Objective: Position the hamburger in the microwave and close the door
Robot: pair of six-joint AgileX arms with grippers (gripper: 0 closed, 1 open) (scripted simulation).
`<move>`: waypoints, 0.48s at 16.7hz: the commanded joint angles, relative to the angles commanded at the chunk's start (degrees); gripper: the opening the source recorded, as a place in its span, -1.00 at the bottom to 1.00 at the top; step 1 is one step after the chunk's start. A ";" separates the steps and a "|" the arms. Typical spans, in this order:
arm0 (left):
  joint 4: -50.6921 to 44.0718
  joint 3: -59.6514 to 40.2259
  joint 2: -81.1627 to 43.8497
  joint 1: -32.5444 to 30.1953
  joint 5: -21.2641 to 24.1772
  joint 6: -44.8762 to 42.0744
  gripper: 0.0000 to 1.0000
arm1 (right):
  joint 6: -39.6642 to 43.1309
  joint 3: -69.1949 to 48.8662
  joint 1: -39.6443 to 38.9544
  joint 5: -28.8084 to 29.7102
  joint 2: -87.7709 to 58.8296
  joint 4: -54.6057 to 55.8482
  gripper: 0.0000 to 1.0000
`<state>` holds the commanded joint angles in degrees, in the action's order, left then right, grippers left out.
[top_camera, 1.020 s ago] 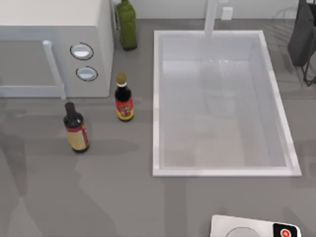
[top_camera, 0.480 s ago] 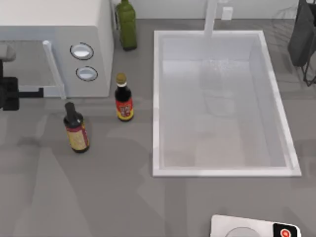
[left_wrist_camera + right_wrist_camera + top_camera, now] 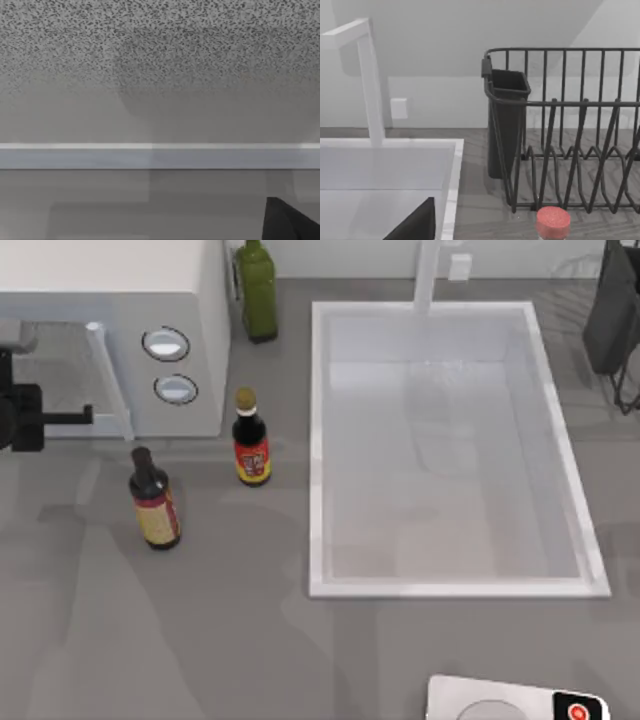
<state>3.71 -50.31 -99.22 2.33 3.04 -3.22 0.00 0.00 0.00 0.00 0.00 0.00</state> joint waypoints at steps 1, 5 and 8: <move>-0.33 -2.00 -1.72 -0.09 -0.04 0.05 -1.00 | 0.00 0.00 0.00 0.00 0.00 0.00 1.00; -1.98 -11.66 -9.75 -0.54 -0.25 0.31 -1.00 | 0.00 0.00 0.00 0.00 0.00 0.00 1.00; -3.12 -18.03 -14.84 -0.86 -0.40 0.50 -1.00 | 0.00 0.00 0.00 0.00 0.00 0.00 1.00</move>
<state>0.59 -68.34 -114.06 1.47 2.63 -2.72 0.00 0.00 0.00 0.00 0.00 0.00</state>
